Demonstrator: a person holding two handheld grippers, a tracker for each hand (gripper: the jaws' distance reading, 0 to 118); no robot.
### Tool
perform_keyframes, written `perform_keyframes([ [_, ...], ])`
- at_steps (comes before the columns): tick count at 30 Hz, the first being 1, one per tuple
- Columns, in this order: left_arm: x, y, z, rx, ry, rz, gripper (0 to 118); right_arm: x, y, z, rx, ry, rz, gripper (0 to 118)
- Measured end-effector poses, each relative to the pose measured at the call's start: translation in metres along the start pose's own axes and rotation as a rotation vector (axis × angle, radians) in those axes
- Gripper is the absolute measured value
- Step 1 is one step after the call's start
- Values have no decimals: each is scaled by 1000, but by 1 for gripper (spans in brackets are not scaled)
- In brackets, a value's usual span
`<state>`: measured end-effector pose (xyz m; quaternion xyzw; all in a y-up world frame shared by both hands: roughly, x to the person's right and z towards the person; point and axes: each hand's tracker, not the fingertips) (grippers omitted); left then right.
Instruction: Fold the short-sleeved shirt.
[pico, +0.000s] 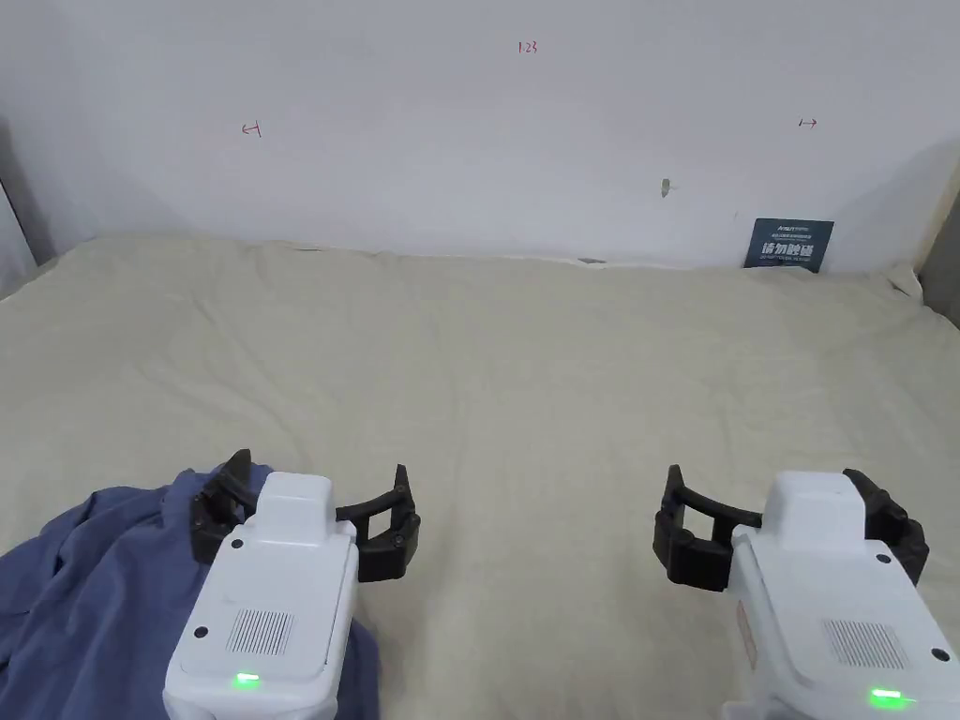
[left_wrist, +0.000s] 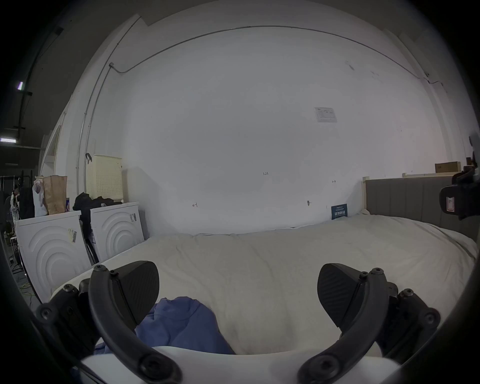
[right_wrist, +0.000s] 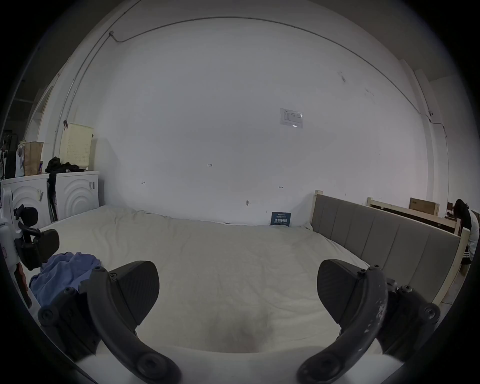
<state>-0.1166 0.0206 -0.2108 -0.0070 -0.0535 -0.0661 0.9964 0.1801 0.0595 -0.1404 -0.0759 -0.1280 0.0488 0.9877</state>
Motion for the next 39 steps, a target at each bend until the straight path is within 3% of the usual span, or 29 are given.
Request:
perform_keyframes([
  [33,0,5,1,15,11,10,118,4,5,3,-3,-1,7,118],
  [35,1,7,1,16,13,13,118,4,5,2,-8,1,7,110],
  [37,1,9,2,15,15,15,107,5,5,2,-13,2,4,89],
  [38,2,9,4,18,16,17,93,5,5,2,-13,3,2,74],
  [39,2,9,5,24,15,19,66,5,6,2,-12,-1,-1,43],
])
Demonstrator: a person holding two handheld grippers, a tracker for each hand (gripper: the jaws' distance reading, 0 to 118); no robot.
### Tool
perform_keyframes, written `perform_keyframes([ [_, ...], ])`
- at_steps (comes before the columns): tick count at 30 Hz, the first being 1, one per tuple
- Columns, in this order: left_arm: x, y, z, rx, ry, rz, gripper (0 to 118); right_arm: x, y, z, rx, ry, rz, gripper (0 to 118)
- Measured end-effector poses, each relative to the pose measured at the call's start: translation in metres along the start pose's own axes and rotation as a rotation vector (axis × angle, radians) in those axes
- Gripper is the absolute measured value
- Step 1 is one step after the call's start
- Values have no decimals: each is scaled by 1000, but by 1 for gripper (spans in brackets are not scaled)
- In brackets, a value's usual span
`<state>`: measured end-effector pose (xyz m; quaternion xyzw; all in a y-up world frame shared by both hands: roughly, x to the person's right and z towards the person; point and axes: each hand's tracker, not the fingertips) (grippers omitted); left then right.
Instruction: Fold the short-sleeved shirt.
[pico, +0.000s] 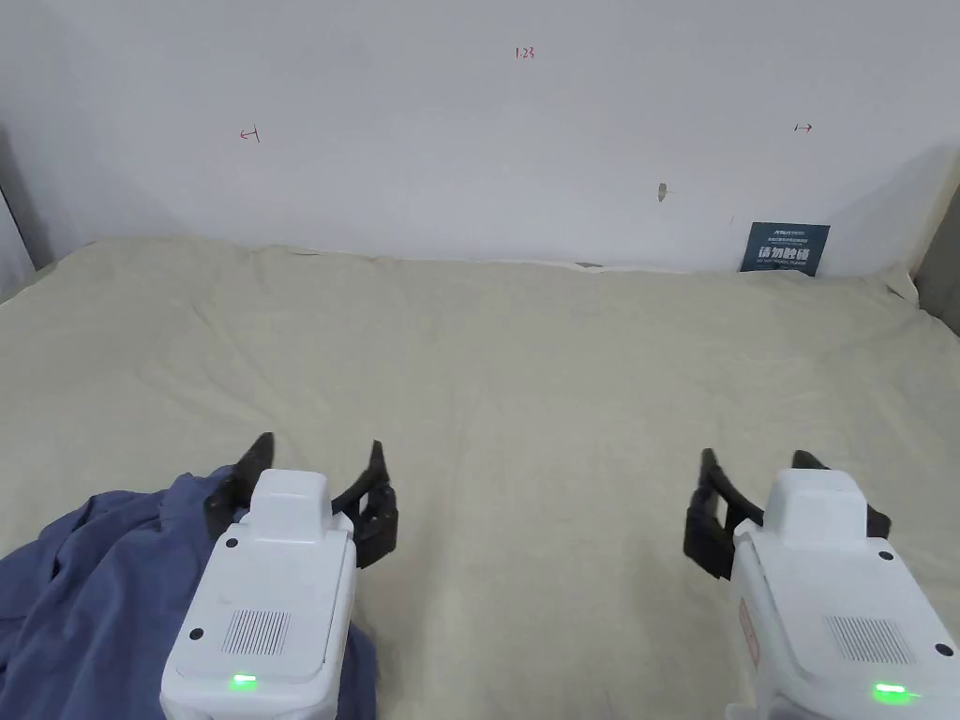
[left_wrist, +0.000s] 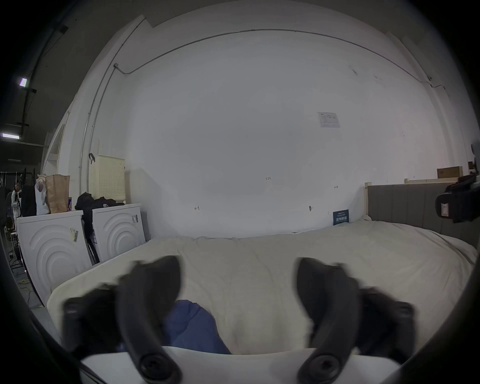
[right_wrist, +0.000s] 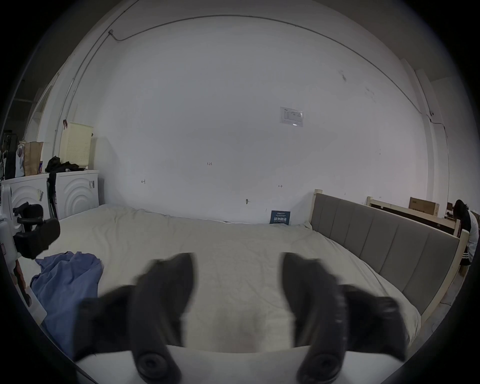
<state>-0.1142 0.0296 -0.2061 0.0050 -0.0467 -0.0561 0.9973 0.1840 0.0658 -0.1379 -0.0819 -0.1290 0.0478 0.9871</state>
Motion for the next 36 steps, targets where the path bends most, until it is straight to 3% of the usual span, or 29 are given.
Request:
perform_keyframes([
  [1,0,1,1,0,-1,1,38,0,0,0,1,-9,2,20],
  [2,1,1,0,-2,-1,2,13,0,0,0,3,-26,9,4],
  [3,1,2,0,-6,-3,5,1,1,0,0,4,-24,7,2],
  [12,-9,1,-1,-29,8,32,0,3,3,-2,-1,8,-16,1],
  [17,-33,1,4,-40,75,58,0,-15,7,-10,5,66,-6,1],
  [36,-201,-20,88,-114,509,36,0,-192,31,-20,59,523,57,1],
])
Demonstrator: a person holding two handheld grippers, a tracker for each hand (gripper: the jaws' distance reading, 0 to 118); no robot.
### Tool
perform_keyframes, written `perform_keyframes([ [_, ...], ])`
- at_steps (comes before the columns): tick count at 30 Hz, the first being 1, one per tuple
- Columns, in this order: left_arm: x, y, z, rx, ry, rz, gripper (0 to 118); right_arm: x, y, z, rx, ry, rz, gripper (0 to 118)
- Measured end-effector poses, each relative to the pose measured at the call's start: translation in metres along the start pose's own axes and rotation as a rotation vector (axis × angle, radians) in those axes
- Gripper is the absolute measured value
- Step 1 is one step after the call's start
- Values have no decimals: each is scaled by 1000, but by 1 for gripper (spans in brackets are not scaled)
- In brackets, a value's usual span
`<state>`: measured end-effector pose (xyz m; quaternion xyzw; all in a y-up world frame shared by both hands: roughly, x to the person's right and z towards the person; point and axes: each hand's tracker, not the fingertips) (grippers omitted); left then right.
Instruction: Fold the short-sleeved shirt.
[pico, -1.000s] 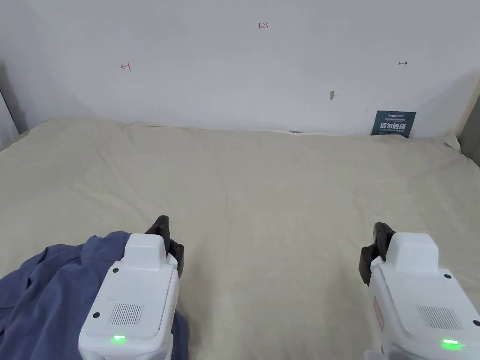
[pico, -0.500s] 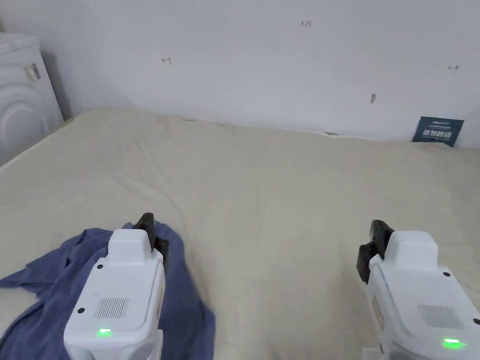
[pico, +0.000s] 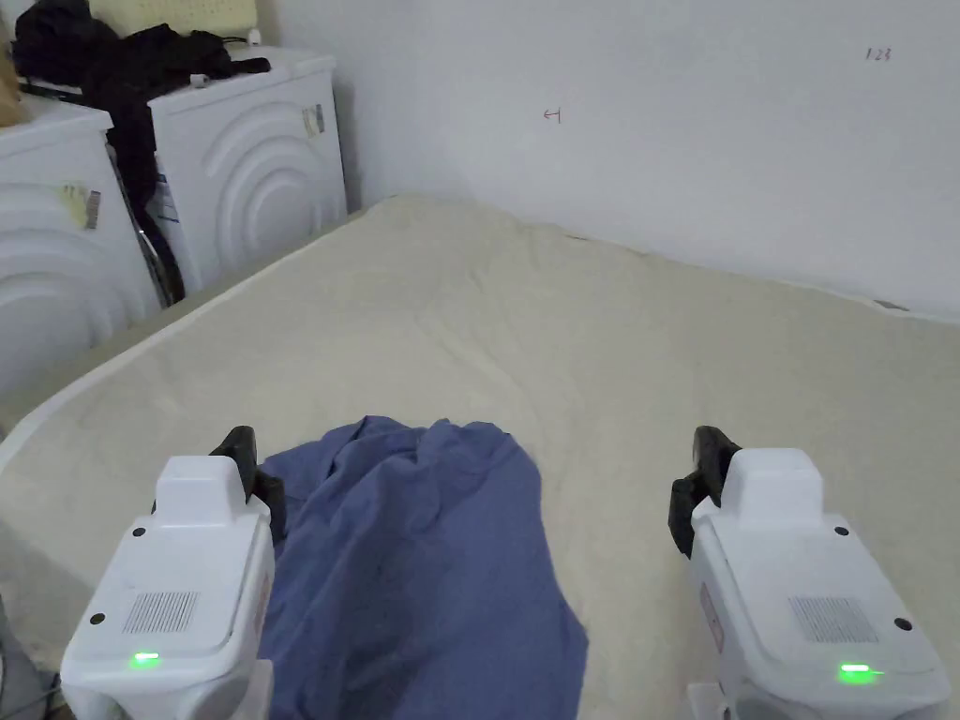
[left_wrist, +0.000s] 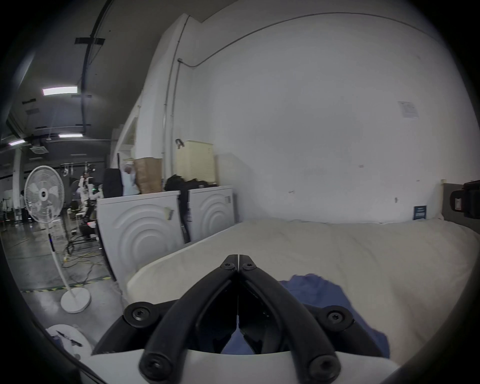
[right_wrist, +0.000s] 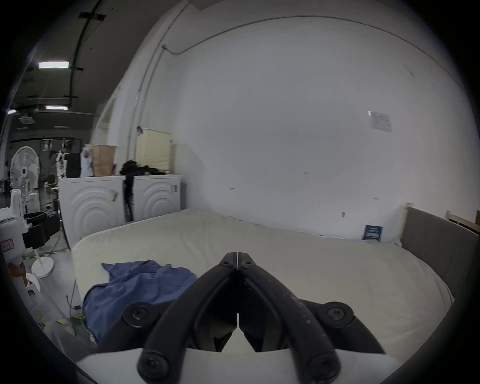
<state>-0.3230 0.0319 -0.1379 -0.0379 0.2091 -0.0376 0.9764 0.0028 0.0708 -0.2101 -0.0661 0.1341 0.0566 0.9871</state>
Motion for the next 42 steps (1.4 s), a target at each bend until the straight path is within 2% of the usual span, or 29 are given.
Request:
perform_keyframes([
  [5,-32,-6,7,-21,66,-10,0,-28,2,-10,-2,73,-1,1],
  [12,-44,-9,7,-47,85,-15,0,-45,2,-13,-1,112,7,1],
  [17,-38,-8,-5,-94,26,-5,0,-41,3,-15,-4,103,8,1],
  [24,-16,-14,-56,-318,-148,50,5,-24,-2,-18,-23,56,19,1],
  [26,-5,-18,-76,-415,-209,71,21,-18,-5,-20,-35,38,21,1],
  [28,5,-26,-94,-472,-240,84,53,-11,-9,-22,-49,25,18,1],
  [30,18,-35,-113,-541,-260,76,93,-6,-12,-25,-63,9,18,1],
  [31,25,-40,-123,-582,-272,70,105,-3,-14,-26,-69,1,17,1],
  [32,31,-46,-131,-624,-284,62,112,-1,-15,-28,-76,-7,17,1],
  [38,68,-89,-170,-769,-285,-9,114,19,-27,-35,-113,-55,9,1],
  [42,89,-122,-186,-860,-296,-66,107,34,-35,-35,-140,-87,2,1],
])
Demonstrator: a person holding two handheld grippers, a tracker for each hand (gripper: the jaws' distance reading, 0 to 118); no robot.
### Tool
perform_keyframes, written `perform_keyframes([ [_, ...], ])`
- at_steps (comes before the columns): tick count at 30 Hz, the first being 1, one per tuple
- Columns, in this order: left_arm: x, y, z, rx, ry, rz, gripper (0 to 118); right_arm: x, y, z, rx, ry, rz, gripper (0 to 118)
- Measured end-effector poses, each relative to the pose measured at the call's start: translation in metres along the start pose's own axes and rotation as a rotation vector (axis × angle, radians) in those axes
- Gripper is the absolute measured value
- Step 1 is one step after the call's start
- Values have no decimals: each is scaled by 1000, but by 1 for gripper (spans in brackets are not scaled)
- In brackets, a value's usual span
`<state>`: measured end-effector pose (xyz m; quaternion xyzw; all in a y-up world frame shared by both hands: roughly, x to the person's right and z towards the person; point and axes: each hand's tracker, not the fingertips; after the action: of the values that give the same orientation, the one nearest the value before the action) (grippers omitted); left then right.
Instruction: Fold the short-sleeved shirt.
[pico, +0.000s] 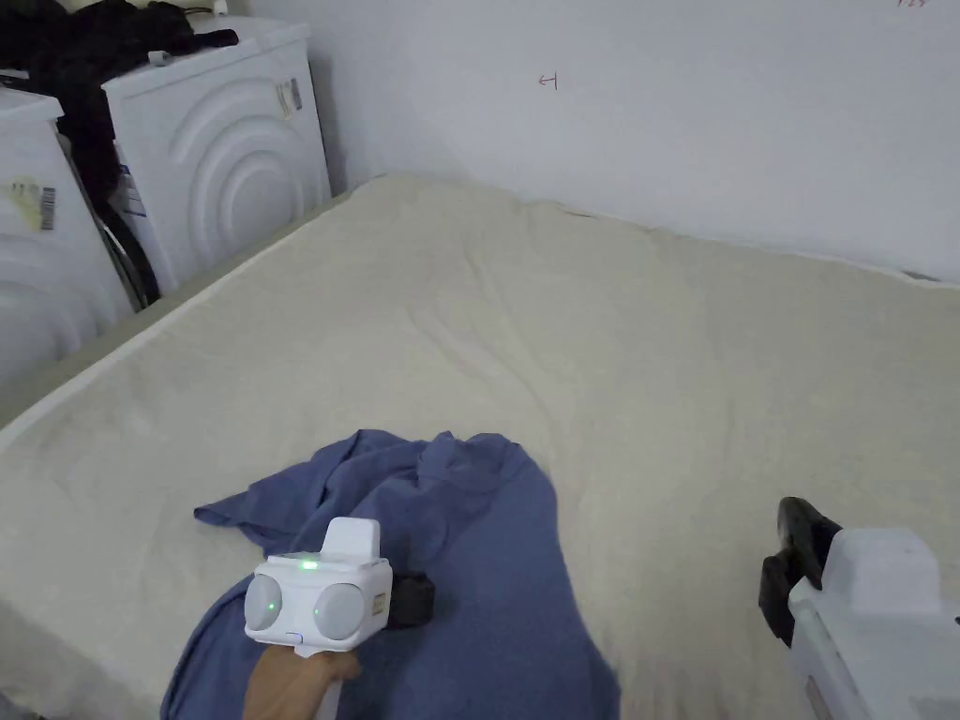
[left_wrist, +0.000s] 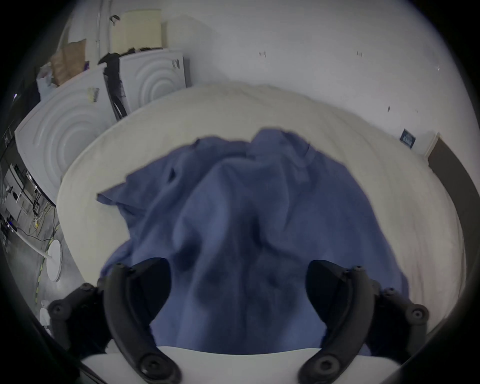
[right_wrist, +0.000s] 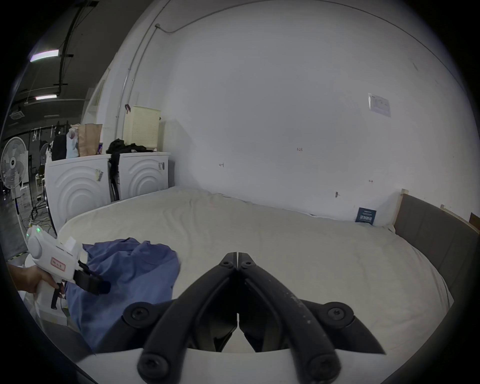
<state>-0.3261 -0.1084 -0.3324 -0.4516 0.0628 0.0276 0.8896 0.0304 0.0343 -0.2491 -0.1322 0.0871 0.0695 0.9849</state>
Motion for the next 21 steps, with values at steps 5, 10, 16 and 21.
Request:
perform_keyframes([
  [5,9,-13,-10,-7,32,26,77,21,-12,-1,-32,-40,-11,1],
  [10,18,-18,-10,-16,11,-70,1,34,-14,4,-45,-66,-34,1],
  [16,12,-8,31,83,-64,-13,1,55,-15,19,-31,-83,-52,1],
  [21,22,18,101,228,-190,46,1,69,-9,38,5,-107,-70,1],
])
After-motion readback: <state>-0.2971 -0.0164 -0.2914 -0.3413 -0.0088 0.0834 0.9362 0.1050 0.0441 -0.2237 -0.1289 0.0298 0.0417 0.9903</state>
